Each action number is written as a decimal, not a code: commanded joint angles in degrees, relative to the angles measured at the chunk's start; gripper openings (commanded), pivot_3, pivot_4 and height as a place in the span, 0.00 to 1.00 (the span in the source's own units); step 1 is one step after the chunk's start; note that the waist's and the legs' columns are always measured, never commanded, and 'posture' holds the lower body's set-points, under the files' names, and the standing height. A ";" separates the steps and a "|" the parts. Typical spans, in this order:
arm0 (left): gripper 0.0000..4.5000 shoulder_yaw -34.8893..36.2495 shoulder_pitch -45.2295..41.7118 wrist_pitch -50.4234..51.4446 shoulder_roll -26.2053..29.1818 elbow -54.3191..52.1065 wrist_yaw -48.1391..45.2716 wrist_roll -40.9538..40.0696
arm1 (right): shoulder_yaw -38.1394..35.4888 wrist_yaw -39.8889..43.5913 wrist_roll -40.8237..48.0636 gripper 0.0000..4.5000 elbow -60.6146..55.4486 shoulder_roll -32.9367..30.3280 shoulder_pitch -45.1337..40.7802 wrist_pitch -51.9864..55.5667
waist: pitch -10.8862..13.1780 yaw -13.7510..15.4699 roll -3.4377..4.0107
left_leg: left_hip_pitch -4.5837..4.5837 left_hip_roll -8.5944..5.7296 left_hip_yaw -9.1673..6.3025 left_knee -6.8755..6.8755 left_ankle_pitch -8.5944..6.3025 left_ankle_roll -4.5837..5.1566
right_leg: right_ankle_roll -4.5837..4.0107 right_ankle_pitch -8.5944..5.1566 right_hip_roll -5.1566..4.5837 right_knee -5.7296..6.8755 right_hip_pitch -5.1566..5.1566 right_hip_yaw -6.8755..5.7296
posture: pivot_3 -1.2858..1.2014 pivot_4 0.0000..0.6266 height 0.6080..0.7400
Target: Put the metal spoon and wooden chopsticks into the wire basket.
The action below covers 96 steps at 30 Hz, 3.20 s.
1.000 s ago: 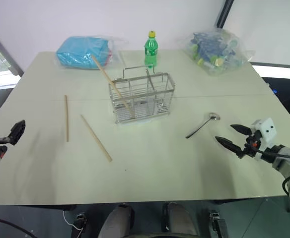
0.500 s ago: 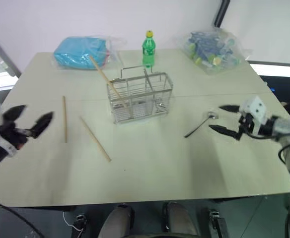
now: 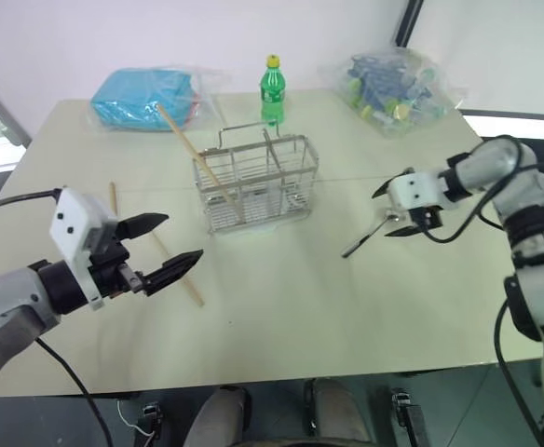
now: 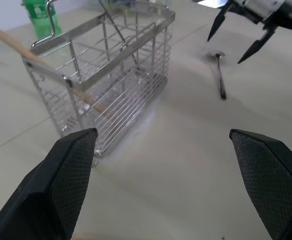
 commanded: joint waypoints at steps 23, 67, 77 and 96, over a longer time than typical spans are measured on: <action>1.00 2.19 -3.39 -2.00 2.77 -2.21 11.50 -9.95 | 13.25 -25.68 -23.43 0.21 10.35 4.38 -7.41 -9.34 | -0.04 -0.10 -0.07 | 0.17 0.10 0.84 -0.23 0.08 -0.13 | -0.07 0.07 0.50 0.12 -0.37 1.04 | 0.52 0.24 0.97; 1.00 2.50 -12.88 -2.83 4.63 7.71 7.53 -5.38 | -20.58 -25.18 35.05 0.01 -39.36 24.66 11.17 41.71 | -0.21 -0.09 -0.37 | 0.03 0.91 1.18 -0.26 -0.07 -0.20 | -0.31 0.43 0.94 0.11 -0.81 1.25 | 0.52 0.24 0.97; 1.00 4.88 -11.05 -2.29 4.90 5.98 10.30 -7.63 | -21.13 -26.67 31.39 0.63 -32.04 27.05 9.71 37.00 | -0.21 -0.10 -0.37 | 0.08 0.94 1.16 -0.28 -0.06 -0.22 | -0.33 0.44 0.97 0.12 -0.79 1.25 | 0.52 0.24 0.97; 1.00 2.23 -13.40 -0.56 3.45 25.40 21.44 6.91 | -38.29 -18.16 69.94 0.98 -65.45 14.08 7.97 85.02 | -0.22 0.37 -0.39 | 0.07 0.95 1.09 -0.32 -0.25 0.12 | -0.33 0.44 1.00 0.08 -0.75 1.22 | 0.52 0.24 0.97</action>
